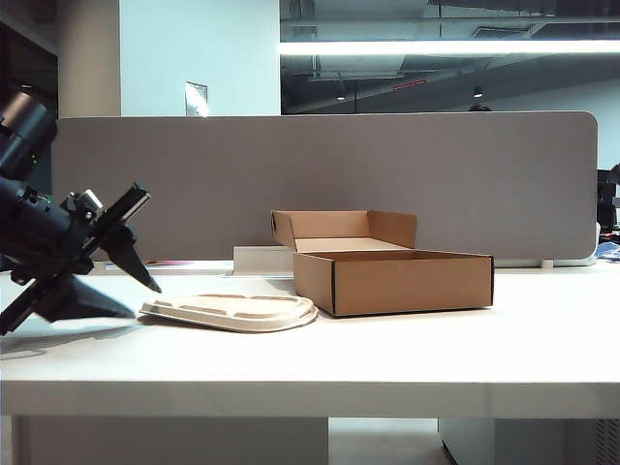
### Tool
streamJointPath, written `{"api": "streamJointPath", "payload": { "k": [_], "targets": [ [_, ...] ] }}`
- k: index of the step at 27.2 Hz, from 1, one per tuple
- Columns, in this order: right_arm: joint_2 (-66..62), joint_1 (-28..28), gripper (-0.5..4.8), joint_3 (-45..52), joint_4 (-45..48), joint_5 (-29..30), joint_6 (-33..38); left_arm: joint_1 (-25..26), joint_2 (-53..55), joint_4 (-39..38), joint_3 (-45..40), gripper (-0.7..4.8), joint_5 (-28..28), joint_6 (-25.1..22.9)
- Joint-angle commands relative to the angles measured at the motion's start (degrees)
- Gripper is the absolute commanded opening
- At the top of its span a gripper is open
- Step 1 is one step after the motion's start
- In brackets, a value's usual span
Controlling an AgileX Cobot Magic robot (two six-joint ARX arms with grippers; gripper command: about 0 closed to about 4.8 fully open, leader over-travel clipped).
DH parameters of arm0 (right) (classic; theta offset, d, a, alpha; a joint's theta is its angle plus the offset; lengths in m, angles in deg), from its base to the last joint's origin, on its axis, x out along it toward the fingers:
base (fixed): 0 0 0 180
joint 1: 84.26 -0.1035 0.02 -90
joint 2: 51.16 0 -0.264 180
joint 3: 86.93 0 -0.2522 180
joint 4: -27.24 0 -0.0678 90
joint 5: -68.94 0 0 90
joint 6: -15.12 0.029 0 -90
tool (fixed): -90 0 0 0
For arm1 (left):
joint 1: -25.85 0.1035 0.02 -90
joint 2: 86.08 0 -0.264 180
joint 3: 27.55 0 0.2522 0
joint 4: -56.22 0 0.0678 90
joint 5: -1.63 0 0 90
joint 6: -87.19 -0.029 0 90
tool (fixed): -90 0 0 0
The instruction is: Pick up the lid and place it into the paper box.
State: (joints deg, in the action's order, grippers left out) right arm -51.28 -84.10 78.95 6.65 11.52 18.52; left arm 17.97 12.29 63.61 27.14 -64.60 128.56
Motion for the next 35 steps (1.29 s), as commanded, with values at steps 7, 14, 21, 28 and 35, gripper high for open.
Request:
{"api": "streamJointPath", "payload": {
  "k": [7, 14, 21, 28, 35],
  "targets": [
    [0.0, 0.0, -0.08, 0.3, 0.7, -0.1, 0.0, 0.0, 0.3, 0.0, 0.1, 2.20, -4.9, -1.1],
    [0.0, 0.0, -0.08, 0.3, 0.7, -0.5, 0.0, 0.0, 4.0, 2.0, 0.6, 2.20, -2.7, -0.7],
    [0.0, 0.0, -0.08, 0.3, 0.7, -0.5, 0.0, 0.0, 7.2, 2.3, 2.8, 2.19, -3.0, -0.6],
    [0.0, 0.0, -0.08, 0.3, 0.6, -0.5, 0.0, -2.1, 8.8, 3.4, 4.9, 2.10, -1.7, -0.6],
    [0.0, 0.0, -0.08, 0.3, 0.7, -0.5, 0.0, -5.7, 8.9, 5.6, 6.9, 0.96, -2.0, -0.7]
  ]
}}
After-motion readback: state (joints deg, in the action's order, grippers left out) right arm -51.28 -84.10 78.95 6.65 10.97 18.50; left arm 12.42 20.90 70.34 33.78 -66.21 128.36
